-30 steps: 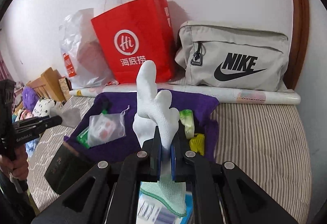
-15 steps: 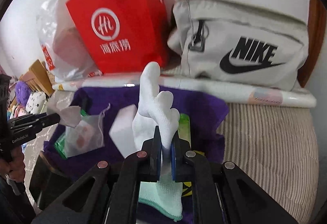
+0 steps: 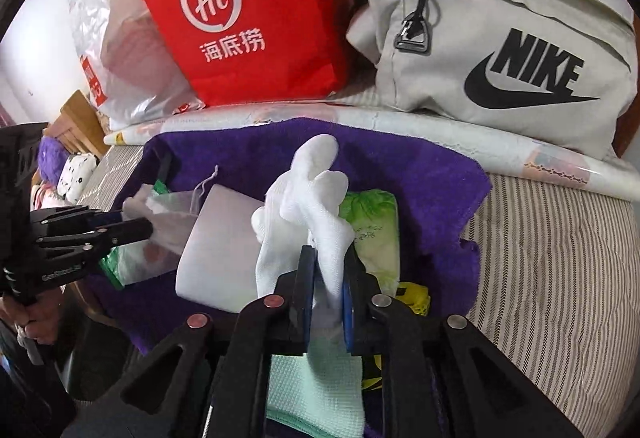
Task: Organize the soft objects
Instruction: 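Release the tissue onto the mesh bag with the left gripper while the right sets the glove down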
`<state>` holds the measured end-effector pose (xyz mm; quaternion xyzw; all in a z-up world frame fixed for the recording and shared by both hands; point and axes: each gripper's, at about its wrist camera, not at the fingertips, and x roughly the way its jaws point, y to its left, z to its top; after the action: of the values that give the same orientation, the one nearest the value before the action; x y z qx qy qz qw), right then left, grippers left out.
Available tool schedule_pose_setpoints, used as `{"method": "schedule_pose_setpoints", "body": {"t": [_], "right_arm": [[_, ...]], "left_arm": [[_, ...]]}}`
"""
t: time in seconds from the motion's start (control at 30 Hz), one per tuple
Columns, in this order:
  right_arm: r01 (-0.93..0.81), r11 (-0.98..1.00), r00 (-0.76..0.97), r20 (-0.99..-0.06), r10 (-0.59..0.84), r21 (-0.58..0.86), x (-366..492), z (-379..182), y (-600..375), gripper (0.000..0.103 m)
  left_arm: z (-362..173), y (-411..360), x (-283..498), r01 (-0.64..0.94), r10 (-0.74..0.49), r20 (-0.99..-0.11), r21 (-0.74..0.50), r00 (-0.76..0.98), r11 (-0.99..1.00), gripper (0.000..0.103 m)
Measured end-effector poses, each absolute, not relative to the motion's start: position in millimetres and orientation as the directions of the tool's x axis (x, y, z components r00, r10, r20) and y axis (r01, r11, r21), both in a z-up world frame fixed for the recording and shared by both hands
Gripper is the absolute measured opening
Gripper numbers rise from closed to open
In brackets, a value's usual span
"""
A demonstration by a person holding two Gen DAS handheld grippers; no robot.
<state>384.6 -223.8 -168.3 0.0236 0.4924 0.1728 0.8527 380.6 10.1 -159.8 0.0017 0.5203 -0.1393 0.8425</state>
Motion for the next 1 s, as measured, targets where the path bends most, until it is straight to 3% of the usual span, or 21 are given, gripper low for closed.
{"method": "schedule_pose_setpoints", "body": {"t": [0.13,0.2,0.27,0.33,0.4,1.0], "right_arm": [[-0.301,0.93,0.45,-0.828,0.333,0.21,383.1,-166.6,-221.2,0.031],[-0.304,0.931,0.454,-0.829,0.327,0.201,381.6,-164.7,-221.2,0.043],[-0.301,0.935,0.471,-0.824,0.317,0.187,379.7,-160.9,-222.4,0.05],[-0.296,0.938,0.483,-0.818,0.312,0.182,378.0,-157.3,-224.7,0.06],[-0.278,0.942,0.496,-0.812,0.307,0.187,376.6,-153.2,-228.5,0.068],[-0.188,0.963,0.543,-0.797,0.265,0.192,325.5,-101.5,-242.0,0.069]], "left_arm": [[-163.3,6.6,382.0,0.244,-0.222,-0.888,-0.129,0.403,0.961,0.023],[-163.2,6.0,381.1,0.248,-0.22,-0.892,-0.127,0.395,0.96,0.026],[-161.5,5.9,379.3,0.249,-0.217,-0.893,-0.123,0.394,0.961,0.037],[-157.4,7.4,376.8,0.245,-0.205,-0.889,-0.109,0.41,0.963,0.06],[-152.2,9.2,374.3,0.241,-0.199,-0.881,-0.101,0.43,0.965,0.063],[-100.7,29.8,317.9,0.17,-0.137,-0.852,-0.057,0.505,0.984,0.07]]}}
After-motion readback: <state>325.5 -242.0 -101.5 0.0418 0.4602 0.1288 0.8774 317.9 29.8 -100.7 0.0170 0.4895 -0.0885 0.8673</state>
